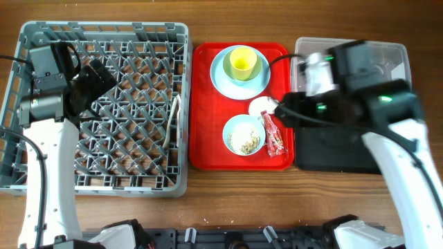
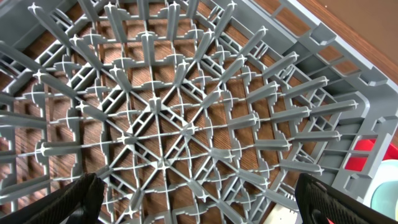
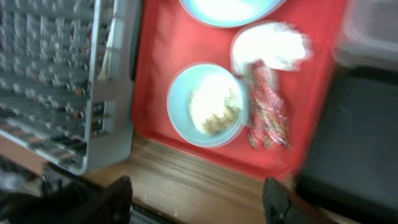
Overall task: Sort waste into correct bins and load items into the dishwasher rack
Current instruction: 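Grasp the light-blue rice bowl rim with the right gripper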
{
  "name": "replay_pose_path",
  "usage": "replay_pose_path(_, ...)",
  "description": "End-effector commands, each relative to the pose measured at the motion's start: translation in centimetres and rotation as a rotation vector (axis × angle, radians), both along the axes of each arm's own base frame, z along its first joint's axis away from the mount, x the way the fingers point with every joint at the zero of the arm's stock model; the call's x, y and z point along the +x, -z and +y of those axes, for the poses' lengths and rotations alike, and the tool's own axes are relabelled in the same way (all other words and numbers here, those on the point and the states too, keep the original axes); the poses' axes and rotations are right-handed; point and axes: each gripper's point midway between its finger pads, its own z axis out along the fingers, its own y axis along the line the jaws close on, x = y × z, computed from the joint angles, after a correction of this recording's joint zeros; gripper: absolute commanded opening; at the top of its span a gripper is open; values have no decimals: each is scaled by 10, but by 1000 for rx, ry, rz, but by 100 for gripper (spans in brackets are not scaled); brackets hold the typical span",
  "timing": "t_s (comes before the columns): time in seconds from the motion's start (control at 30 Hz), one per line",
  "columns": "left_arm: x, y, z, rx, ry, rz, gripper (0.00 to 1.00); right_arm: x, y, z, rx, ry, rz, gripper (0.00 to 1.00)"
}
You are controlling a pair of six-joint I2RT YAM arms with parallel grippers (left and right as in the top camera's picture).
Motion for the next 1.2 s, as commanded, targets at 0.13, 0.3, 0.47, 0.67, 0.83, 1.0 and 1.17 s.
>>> replay_pose_path(0.13, 1, -3, 2, -3, -12, -12, 100, -20, 138, 92, -327, -36, -25, 45)
replay_pose_path(0.3, 1, -3, 2, -3, -12, -11, 100, -6, 186, 134, -375, -168, -115, 45)
replay_pose_path(0.47, 1, -3, 2, -3, -12, -12, 100, 5, 202, 129, -436, -147, -144, 41)
replay_pose_path(0.67, 1, -3, 2, -3, -12, -11, 100, -6, 206, 122, -460, -163, -92, 21)
replay_pose_path(0.83, 1, -3, 2, -3, -12, -11, 99, -18, 209, 121, -450, -188, -33, 8)
replay_pose_path(1.0, 1, -3, 2, -3, -12, -11, 100, -24, 211, 123, -434, -202, -5, 4)
replay_pose_path(1.17, 1, -3, 2, -3, -12, -11, 100, -32, 207, 125, -416, -242, 20, 4)
